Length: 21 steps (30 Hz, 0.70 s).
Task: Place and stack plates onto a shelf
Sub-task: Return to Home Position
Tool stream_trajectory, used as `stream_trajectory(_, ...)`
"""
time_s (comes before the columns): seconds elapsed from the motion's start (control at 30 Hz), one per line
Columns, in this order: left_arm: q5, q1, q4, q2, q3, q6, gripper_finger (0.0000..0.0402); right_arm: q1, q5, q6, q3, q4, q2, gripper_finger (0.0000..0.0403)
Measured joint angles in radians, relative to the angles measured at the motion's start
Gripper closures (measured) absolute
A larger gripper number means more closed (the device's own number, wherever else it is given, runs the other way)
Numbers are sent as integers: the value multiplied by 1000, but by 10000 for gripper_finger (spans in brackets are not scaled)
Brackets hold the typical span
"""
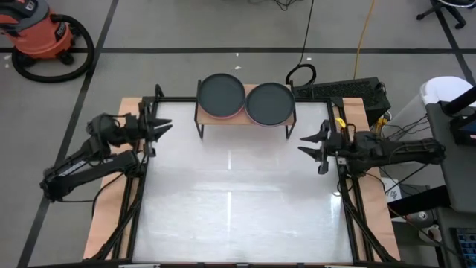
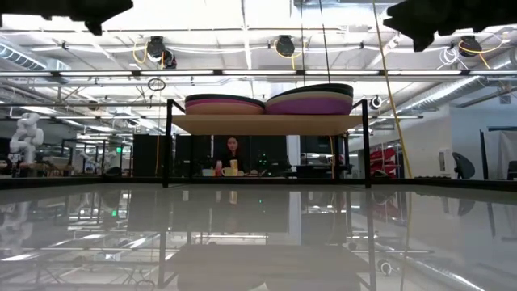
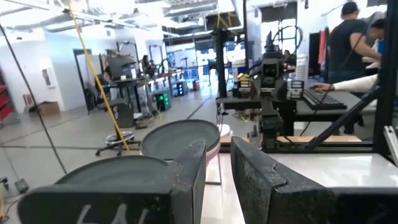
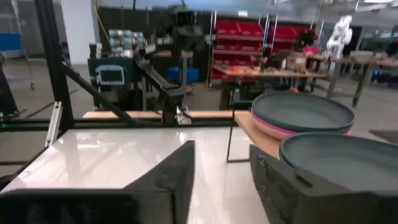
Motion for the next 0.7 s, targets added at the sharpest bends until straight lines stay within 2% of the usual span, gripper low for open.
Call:
stream_trajectory(0.37,-1,-6,32,-146,-178,-12,323,0,-2,-8,-148,-26,-246,395)
stream_trajectory(0.53,-1,-6,62,-198,-269,-22,323,0,-4,4,-168,-93,-336,396)
stream_trajectory(0.7,-1,-6,162,-221,-346,-44,323,0,-6,12,-211,-104,-380,402)
